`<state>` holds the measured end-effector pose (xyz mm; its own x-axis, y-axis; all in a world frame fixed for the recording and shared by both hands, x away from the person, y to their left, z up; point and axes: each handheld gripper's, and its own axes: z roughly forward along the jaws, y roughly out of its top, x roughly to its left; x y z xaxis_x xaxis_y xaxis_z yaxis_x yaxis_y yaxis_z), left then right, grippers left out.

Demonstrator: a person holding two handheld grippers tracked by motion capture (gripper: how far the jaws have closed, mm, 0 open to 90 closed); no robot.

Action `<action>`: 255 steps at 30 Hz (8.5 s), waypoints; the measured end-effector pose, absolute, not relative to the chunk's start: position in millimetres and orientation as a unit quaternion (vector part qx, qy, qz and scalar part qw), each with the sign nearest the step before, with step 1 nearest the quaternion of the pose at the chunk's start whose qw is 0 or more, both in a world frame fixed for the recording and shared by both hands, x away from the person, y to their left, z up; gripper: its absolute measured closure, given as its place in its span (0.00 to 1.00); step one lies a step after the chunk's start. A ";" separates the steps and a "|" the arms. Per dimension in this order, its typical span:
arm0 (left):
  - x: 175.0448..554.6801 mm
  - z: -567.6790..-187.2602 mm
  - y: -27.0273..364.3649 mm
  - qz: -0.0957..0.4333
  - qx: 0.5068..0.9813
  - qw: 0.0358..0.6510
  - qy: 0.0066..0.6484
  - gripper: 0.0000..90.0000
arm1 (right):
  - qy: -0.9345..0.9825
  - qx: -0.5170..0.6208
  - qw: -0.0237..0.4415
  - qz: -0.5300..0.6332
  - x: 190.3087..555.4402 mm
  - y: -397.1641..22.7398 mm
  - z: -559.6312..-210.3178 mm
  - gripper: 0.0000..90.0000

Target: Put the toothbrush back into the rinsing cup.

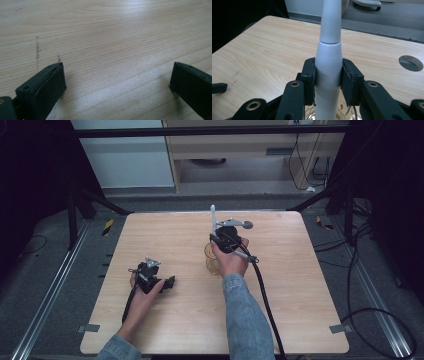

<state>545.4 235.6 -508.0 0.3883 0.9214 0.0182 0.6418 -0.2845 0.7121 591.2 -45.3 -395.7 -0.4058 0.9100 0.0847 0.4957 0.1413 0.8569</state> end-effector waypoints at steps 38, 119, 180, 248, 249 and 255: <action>545.4 -507.9 235.6 0.221 0.771 0.317 0.507 0.00 | 0.735 0.492 0.225 0.410 582.7 -44.8 -412.1 0.74; 546.9 -507.9 234.1 0.218 0.773 0.318 0.503 0.00 | 0.738 0.493 0.224 0.403 586.4 -46.1 -401.5 0.71; 546.9 -508.1 234.1 0.218 0.774 0.320 0.502 0.00 | 0.735 0.495 0.246 0.393 558.3 -78.8 -380.5 0.07; 546.7 -508.0 233.8 0.218 0.774 0.319 0.502 0.00 | 0.720 0.547 0.278 0.323 531.6 -190.1 -444.0 0.09; 546.7 -508.0 233.8 0.218 0.774 0.319 0.502 0.00 | 0.720 0.548 0.278 0.321 531.5 -191.6 -445.7 0.09; 546.7 -507.9 233.9 0.218 0.774 0.318 0.502 0.00 | 0.718 0.558 0.275 0.312 530.5 -198.5 -456.1 0.09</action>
<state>546.7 233.9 -507.9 0.4011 0.9159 0.0180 0.6386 -0.2936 0.7113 530.5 -198.5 -456.1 -0.2257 0.9731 -0.0459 0.6301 0.1818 0.7550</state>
